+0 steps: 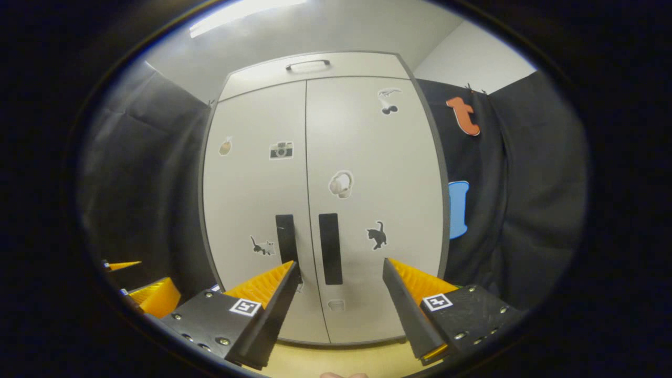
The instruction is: Open the right door of the double-door shoe cabinet with the right hand, and open the left door with the left hand.
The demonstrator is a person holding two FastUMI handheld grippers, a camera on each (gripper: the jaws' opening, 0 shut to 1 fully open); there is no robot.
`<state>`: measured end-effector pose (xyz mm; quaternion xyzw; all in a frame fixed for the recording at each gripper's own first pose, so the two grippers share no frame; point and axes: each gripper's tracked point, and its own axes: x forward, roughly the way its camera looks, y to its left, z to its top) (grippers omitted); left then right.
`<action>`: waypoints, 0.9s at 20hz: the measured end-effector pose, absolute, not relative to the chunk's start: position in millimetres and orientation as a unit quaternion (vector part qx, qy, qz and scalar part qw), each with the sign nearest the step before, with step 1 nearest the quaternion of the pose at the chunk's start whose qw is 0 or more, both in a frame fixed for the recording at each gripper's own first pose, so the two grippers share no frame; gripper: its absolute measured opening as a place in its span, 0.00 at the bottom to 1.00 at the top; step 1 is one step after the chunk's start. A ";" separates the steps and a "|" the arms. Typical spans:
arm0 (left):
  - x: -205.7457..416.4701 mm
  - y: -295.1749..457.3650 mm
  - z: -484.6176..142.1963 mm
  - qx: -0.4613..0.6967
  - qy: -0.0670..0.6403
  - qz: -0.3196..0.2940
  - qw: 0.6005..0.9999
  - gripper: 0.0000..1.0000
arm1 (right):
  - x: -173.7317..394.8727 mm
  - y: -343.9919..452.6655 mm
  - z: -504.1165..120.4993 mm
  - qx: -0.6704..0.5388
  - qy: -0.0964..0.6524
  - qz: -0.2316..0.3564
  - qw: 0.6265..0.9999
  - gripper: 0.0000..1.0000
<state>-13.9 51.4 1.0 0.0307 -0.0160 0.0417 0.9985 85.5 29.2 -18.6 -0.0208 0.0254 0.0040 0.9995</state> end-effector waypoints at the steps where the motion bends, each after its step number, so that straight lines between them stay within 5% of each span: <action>1: -12.6 56.2 0.5 0.031 -0.016 0.047 0.998 0.95 | 98.2 32.0 -20.2 -0.023 0.027 0.005 0.999 0.96; 8: -12.0 92.6 3.0 0.038 -0.016 0.097 0.994 0.91 | 170.5 33.5 -41.0 -0.058 0.046 -0.015 0.997 0.96; 9: -11.7 99.0 3.6 0.037 -0.015 0.104 0.994 0.91 | 177.8 35.0 -45.3 -0.056 0.051 -0.014 0.997 0.89; 12: -11.0 114.1 0.6 0.034 -0.013 0.123 0.992 0.95 | 197.5 31.5 -55.1 -0.065 0.061 -0.023 0.996 0.87; 15: -10.3 122.7 -0.4 0.034 -0.009 0.134 0.990 0.95 | 208.8 29.4 -59.1 -0.064 0.069 -0.026 0.995 0.71; 16: -10.2 124.0 -1.0 0.033 -0.007 0.136 0.990 0.95 | 210.0 30.4 -61.5 -0.060 0.071 -0.025 0.995 0.75; 18: -10.2 126.6 -1.7 0.032 -0.006 0.139 0.990 0.95 | 209.9 31.9 -58.8 -0.057 0.067 -0.028 0.996 0.63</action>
